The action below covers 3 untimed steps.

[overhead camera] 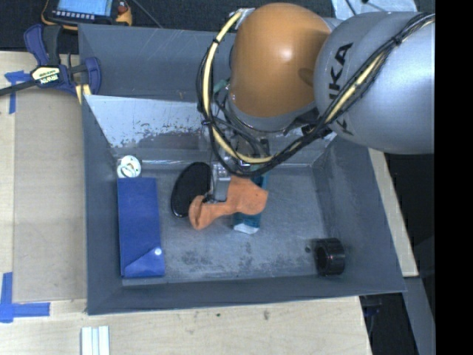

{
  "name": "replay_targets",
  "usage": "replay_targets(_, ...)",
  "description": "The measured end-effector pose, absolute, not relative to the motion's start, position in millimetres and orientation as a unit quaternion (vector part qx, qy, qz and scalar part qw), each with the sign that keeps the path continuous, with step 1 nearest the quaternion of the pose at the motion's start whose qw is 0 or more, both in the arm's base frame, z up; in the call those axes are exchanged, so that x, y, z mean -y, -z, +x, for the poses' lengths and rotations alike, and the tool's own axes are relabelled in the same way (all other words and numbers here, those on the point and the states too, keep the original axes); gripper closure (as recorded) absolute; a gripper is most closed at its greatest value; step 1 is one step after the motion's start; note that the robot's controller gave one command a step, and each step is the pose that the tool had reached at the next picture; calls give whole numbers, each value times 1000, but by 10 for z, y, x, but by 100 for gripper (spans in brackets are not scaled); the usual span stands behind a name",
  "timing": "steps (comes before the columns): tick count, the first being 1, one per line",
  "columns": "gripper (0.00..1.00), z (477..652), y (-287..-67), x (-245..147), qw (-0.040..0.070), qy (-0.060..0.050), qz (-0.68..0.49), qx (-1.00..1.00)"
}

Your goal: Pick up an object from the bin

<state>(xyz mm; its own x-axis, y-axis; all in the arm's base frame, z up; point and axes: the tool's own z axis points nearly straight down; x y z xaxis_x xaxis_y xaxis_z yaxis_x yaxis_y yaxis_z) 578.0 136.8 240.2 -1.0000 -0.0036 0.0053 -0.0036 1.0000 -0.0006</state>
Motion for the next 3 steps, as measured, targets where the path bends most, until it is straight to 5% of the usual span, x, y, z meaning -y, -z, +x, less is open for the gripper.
replay_targets(1,0,5793,-2454,-1361,-2,0,0,1000)
replay_targets(2,0,5620,-2185,-1135,-3,1,23,1000)
replay_targets(3,0,5752,-1834,-761,-2,0,11,1000)
